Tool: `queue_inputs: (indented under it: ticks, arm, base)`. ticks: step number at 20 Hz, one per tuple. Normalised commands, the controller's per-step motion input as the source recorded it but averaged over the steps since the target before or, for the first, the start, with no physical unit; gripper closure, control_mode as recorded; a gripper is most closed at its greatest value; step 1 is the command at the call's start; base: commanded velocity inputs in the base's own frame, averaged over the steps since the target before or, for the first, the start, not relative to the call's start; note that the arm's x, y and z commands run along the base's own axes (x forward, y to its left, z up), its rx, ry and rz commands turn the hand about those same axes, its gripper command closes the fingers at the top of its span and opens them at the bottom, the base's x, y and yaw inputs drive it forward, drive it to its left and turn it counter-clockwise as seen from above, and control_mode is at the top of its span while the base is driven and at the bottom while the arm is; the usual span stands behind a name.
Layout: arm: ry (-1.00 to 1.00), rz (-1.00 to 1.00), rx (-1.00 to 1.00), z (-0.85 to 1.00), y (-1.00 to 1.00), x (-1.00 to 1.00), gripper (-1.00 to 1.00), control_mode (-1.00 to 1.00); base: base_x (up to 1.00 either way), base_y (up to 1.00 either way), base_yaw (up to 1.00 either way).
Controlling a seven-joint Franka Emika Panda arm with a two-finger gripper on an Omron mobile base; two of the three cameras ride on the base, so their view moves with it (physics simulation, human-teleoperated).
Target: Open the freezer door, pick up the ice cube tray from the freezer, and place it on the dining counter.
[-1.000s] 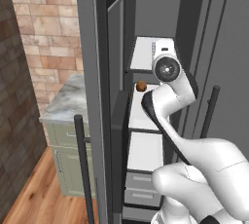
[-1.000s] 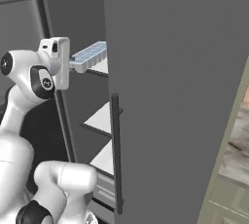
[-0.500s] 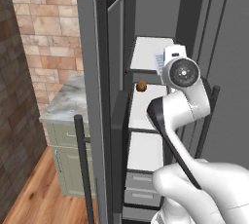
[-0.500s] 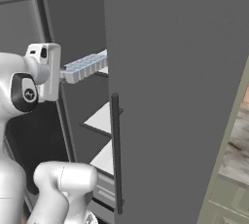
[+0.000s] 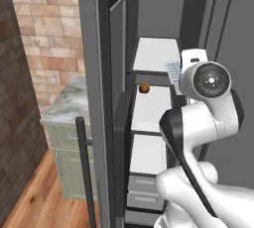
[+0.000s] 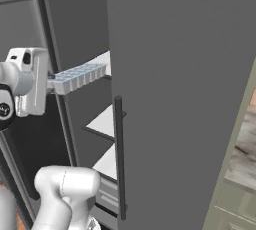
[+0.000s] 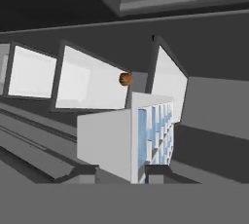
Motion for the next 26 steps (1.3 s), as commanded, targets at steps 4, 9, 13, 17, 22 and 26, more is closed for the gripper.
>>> queue_inputs:
  ticks: [4, 9, 13, 17, 22, 26]
  arm:
    - [0.05, 0.0, 0.0, 0.12, 0.03, -0.79, 1.0, -1.0]
    - [0.0, 0.0, 0.0, 0.01, 0.01, -0.85, 1.0, -1.0]
    - [0.0, -0.01, 0.0, 0.09, -0.04, -0.32, 1.0, -1.0]
    - [0.0, -0.03, 0.0, 0.18, -0.14, 0.0, 1.0, -1.0]
    - [0.0, 0.0, 0.0, 0.11, -0.19, 0.0, 1.0, -1.0]
    - [0.0, 0.0, 0.0, 0.0, -0.19, 0.0, 1.0, -1.0]
  base:
    - [0.0, 0.0, 0.0]
    - [0.0, 0.0, 0.0]
    - [0.0, 0.0, 0.0]
    - [0.0, 0.0, 0.0]
    - [0.0, 0.0, 0.0]
    - [0.0, 0.0, 0.0]
